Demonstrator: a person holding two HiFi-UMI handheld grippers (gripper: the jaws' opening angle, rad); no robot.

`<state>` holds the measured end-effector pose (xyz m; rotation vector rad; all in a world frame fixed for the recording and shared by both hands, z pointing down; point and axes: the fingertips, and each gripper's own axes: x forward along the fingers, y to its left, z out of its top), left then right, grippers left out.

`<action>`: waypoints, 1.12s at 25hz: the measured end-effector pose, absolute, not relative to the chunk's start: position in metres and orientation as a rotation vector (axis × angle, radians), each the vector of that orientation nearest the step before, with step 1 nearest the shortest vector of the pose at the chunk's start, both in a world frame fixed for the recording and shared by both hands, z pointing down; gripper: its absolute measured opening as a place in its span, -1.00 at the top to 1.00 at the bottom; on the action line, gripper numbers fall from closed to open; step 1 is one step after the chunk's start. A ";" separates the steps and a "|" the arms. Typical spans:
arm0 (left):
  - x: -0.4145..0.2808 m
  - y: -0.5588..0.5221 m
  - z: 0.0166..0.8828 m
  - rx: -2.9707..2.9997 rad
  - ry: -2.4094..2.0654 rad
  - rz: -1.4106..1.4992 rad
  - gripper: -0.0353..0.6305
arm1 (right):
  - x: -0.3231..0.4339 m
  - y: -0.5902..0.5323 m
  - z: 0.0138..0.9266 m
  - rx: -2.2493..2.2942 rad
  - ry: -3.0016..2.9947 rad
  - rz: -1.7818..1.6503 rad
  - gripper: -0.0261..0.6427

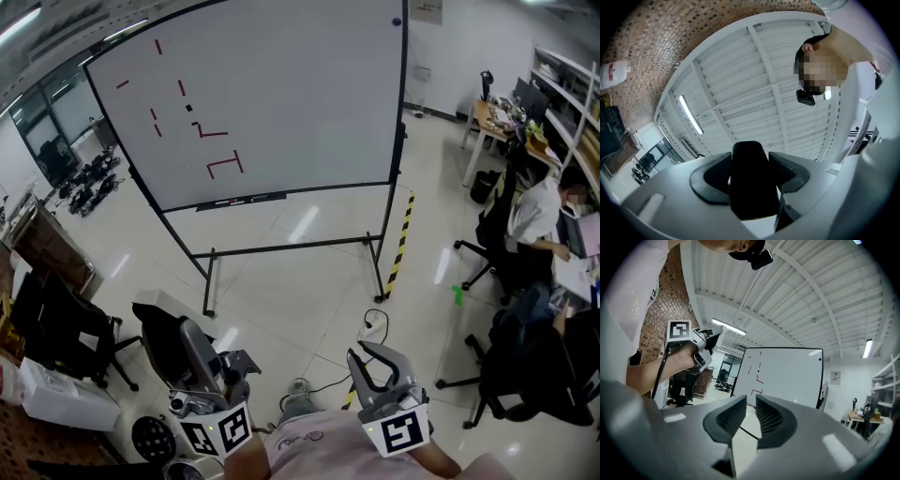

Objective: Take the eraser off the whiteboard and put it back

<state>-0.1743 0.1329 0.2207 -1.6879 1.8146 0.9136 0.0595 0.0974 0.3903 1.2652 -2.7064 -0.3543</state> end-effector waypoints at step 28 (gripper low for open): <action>-0.292 -0.499 0.196 -1.787 1.752 0.708 0.13 | -0.003 -0.280 0.403 1.551 -2.437 -0.230 0.75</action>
